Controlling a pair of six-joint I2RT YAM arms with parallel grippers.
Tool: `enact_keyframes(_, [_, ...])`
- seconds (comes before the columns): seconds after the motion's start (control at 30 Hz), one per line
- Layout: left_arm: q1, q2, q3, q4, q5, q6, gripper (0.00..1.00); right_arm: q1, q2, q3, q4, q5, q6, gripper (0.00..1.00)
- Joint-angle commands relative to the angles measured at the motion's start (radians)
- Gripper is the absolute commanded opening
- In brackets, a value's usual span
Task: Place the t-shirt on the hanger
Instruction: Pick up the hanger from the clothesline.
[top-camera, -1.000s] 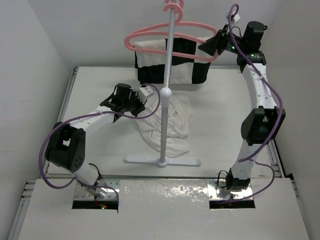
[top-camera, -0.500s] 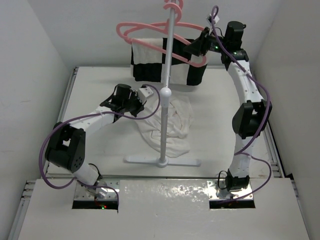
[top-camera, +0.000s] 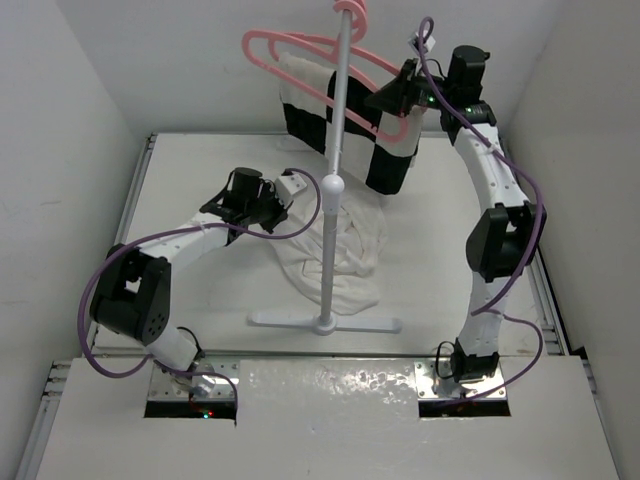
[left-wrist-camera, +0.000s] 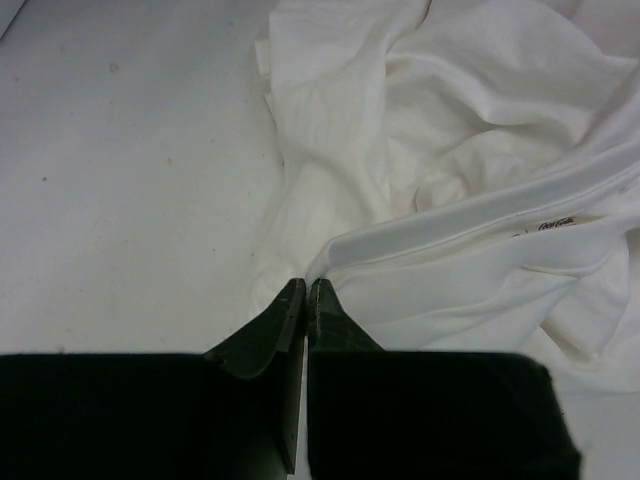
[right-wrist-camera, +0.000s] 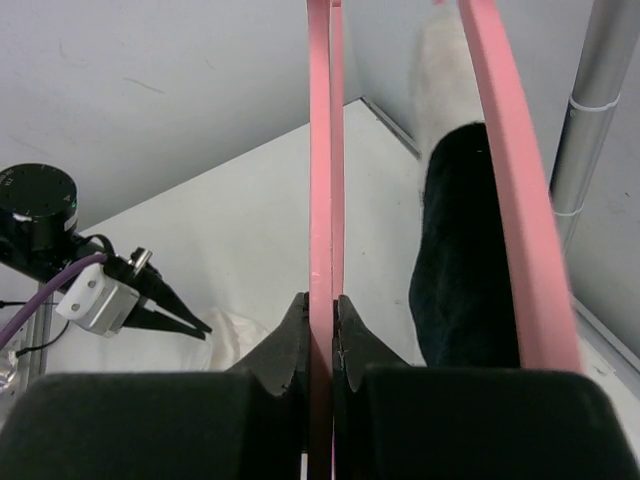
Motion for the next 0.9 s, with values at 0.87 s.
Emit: enact_keyframes(0.87, [0.036,-0.061,0.004,0.059,0.033,-0.051,0.0,-0.004,-0.493,-0.541,-0.084,0.088,-0.186,0.0])
